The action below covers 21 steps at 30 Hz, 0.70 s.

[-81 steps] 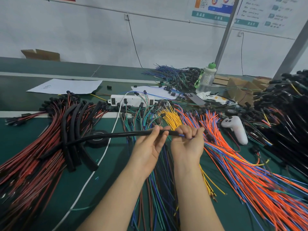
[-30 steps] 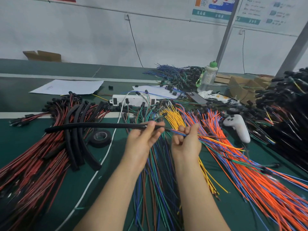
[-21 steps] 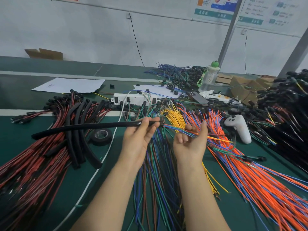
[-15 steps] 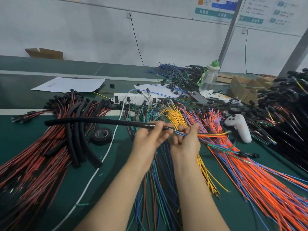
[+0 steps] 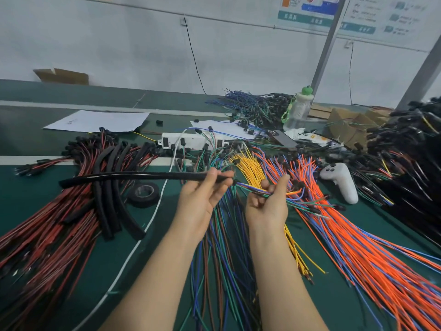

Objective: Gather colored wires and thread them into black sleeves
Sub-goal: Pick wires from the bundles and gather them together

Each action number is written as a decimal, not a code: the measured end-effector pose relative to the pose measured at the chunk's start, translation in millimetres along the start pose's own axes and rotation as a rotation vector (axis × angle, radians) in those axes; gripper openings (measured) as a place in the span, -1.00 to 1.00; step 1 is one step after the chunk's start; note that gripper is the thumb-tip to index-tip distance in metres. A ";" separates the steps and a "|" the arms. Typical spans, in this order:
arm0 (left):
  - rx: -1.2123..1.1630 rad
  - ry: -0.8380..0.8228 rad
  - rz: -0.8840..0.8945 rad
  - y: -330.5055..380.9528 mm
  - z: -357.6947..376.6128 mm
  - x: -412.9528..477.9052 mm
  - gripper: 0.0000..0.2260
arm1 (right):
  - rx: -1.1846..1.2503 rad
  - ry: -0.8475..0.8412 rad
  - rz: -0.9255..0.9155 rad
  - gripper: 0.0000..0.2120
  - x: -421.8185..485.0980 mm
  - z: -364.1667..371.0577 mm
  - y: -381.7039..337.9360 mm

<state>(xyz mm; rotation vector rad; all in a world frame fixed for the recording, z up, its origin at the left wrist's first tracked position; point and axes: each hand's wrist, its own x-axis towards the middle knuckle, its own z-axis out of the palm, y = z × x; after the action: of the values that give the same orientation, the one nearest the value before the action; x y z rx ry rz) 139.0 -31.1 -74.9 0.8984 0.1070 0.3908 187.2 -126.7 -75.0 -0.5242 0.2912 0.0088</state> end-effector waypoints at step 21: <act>-0.003 -0.083 -0.017 -12.5 12.5 -6.4 -0.78 | -0.007 -0.080 0.013 -0.61 -3.6 5.6 9.1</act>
<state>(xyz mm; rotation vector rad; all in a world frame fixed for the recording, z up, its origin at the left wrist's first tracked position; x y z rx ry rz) 139.8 -49.7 -77.4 0.9087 0.0381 0.3374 184.5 -115.8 -73.9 -0.5272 0.2166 0.0431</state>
